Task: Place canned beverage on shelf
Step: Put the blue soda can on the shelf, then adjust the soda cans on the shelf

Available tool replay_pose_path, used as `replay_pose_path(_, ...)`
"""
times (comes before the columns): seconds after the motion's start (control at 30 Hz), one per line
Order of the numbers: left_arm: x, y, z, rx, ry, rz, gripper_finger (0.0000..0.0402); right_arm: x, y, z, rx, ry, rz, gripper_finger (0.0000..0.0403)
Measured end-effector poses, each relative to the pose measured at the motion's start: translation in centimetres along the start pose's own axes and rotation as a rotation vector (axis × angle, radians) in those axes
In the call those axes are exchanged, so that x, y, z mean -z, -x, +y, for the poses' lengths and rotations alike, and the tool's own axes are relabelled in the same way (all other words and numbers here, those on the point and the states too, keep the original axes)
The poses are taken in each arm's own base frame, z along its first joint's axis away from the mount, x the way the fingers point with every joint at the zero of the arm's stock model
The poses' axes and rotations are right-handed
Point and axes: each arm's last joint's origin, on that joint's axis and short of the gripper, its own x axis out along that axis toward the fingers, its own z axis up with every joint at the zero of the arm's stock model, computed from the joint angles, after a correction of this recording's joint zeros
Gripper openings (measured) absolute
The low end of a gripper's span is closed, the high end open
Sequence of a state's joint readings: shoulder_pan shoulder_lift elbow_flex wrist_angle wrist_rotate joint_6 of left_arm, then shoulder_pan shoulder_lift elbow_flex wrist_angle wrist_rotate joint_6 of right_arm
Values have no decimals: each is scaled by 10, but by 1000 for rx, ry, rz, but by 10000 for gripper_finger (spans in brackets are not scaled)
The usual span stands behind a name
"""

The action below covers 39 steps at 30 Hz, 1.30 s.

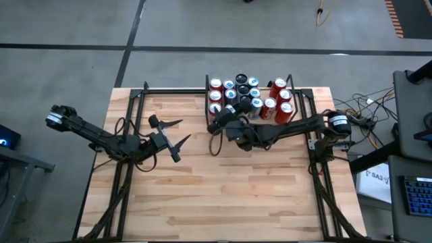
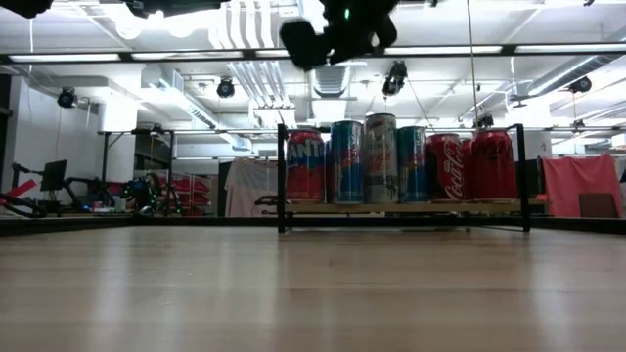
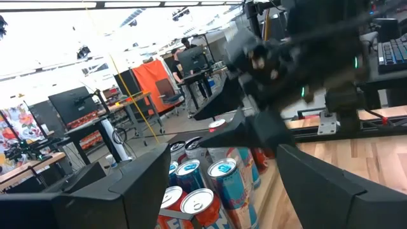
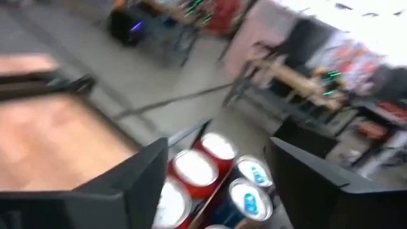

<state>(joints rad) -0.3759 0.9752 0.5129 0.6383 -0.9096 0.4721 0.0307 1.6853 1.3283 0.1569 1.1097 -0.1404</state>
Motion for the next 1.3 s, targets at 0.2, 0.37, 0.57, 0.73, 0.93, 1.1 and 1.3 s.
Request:
replay_pose_path(0.2, 0, 0, 0, 2, -5, 3, 272, -24, -10, -34, -411, -12, 369, 134)
replay_pose_path(0.37, 1, 0, 0, 3, -6, 4, 272, 0, -20, -57, -804, 83, 727, 25)
replay_pose_path(0.57, 1, 0, 0, 2, -19, 4, 272, 21, -37, -70, -713, 136, 811, 10)
replay_pose_path(0.73, 1, 0, 0, 2, -20, 4, 272, 19, -45, -69, -718, 141, 727, 9)
replay_pose_path(0.93, 1, 0, 0, 4, -23, 6, 272, 17, -51, -72, -660, 154, 681, 9)
replay_pose_path(1.1, 1, 0, 0, 4, -26, 6, 272, 18, -55, -74, -639, 162, 673, 9)
replay_pose_path(1.3, 1, 0, -1, 4, -22, 7, 272, 14, -52, -74, -649, 179, 664, 9)
